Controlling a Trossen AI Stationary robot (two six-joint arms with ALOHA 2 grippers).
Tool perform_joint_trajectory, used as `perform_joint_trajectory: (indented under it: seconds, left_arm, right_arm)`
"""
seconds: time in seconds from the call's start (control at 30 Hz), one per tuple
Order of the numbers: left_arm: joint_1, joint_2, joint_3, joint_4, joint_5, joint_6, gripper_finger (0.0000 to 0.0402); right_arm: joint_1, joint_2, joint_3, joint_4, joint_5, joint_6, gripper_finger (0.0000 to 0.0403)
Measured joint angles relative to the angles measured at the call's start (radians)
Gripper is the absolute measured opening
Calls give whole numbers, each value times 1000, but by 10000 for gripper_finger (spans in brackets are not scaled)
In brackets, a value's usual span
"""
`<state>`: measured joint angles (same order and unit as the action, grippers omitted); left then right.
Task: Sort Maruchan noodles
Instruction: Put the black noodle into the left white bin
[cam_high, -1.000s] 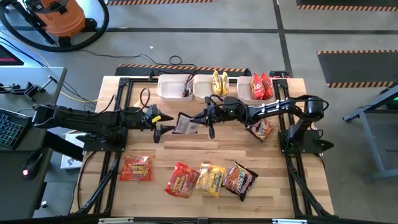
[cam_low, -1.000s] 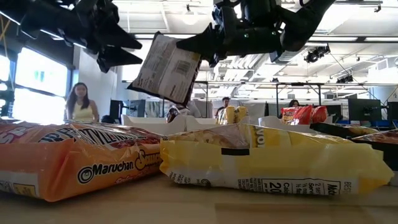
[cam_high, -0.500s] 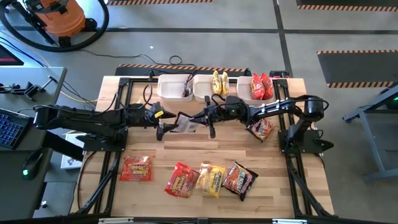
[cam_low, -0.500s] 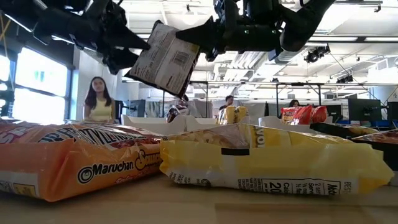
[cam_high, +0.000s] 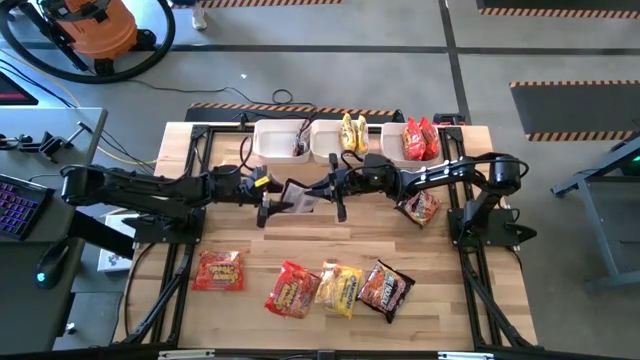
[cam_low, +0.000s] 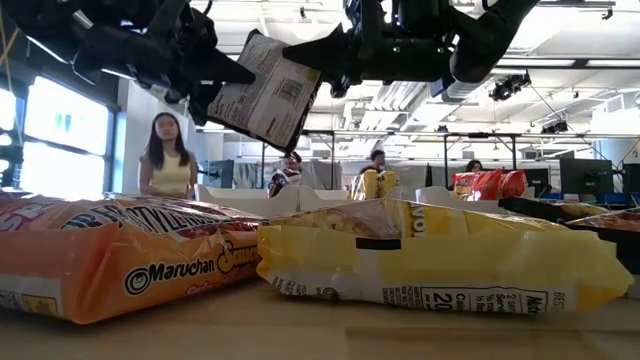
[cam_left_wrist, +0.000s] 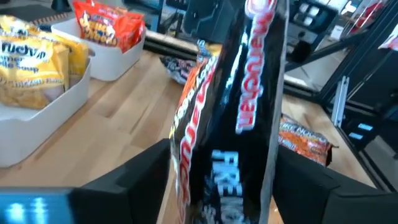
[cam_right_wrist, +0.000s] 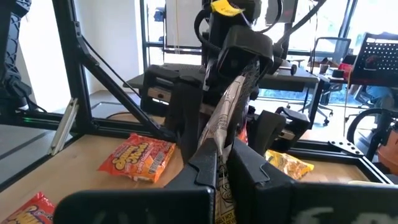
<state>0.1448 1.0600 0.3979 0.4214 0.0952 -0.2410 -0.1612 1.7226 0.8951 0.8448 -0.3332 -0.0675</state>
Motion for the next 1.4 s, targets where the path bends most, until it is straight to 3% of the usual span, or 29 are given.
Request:
perform_joint_trajectory:
  seconds: [0.2,0.4,0.57,0.7,0.97,1.17,1.4]
  left_arm:
    - [2,2,4,20,0,9,139]
    - [37,3,72,-69,59,9,43]
    - [92,2,205,-309,52,17,14]
    - [161,3,331,-507,28,-9,14]
    - [400,59,541,-813,-70,-167,14]
    - [586,226,637,-909,29,-226,14]
    - [677,435,735,-897,97,-320,14]
  right_arm:
    - [0,0,0,5,11,34,17]
    - [-9,-10,0,-13,46,70,81]
    - [-24,-107,0,-197,113,43,130]
    - [-29,-221,0,-442,233,-24,138]
    - [-29,-331,0,-826,430,-52,99]
    - [-28,-322,-1,-903,433,-23,41]
    - [-28,-322,-1,-911,431,-36,2]
